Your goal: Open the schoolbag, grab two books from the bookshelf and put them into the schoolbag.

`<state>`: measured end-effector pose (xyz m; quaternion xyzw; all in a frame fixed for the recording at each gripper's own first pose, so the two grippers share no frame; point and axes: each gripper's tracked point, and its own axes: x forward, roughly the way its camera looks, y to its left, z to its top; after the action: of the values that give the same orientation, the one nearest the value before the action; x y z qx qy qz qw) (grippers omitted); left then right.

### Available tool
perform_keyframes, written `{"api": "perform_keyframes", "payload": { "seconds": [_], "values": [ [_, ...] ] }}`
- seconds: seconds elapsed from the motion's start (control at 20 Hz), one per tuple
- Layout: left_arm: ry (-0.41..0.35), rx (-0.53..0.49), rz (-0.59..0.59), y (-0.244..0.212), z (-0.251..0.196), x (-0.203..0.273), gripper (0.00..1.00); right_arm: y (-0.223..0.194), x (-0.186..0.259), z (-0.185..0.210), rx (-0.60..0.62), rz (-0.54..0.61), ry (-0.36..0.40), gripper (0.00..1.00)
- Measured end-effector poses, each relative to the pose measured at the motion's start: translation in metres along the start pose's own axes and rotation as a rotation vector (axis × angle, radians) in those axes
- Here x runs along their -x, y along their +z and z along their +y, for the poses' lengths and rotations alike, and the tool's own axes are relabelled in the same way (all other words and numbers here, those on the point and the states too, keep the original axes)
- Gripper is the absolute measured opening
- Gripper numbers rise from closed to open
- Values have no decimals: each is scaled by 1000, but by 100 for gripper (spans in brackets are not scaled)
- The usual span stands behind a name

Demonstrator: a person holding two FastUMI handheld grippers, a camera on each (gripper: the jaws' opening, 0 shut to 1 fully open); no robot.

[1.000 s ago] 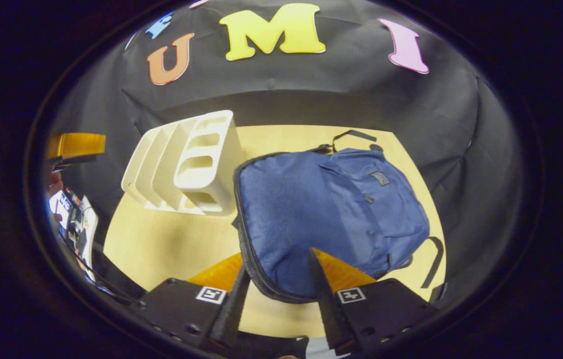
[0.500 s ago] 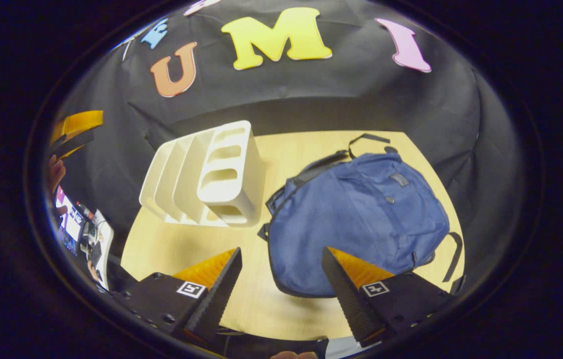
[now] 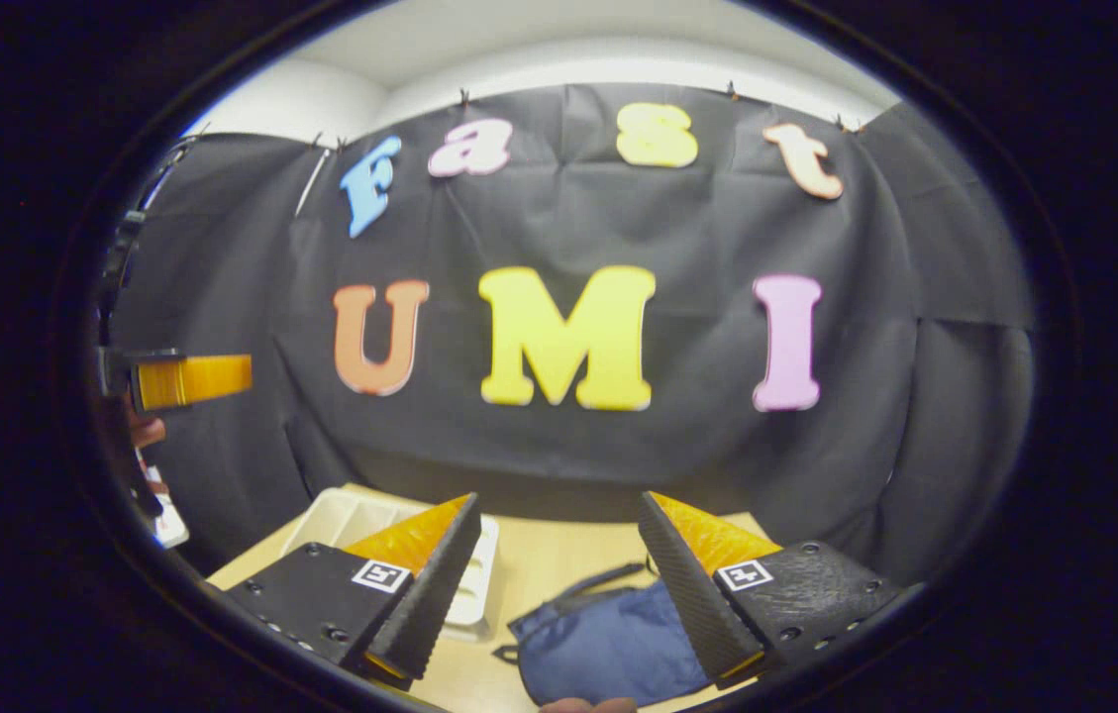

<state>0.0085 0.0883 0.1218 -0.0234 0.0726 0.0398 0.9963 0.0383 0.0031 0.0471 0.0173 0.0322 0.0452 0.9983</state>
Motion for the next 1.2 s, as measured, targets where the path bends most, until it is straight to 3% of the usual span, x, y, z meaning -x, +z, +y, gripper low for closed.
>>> {"api": "perform_keyframes", "payload": {
  "seconds": [0.05, 0.15, 0.25, 0.6, 1.2],
  "values": [
    [4, -6, -24, 12, 0, 0, 100, 22, 2, -1, -13, -60, -10, 94],
    [3, -14, -63, 26, -5, 2, 100, 54, 5, -4, -43, -154, -31, 99],
    [4, -5, -69, 29, -11, 2, 100, 62, 7, -7, -37, -192, -51, 93],
    [-12, 95, 5, -1, -23, -1, 100, 59, 3, -11, -17, -196, -81, 96],
    [-49, 39, -38, 4, -50, -7, 99, 45, -17, -30, -42, -157, -105, 94]
  ]
}}
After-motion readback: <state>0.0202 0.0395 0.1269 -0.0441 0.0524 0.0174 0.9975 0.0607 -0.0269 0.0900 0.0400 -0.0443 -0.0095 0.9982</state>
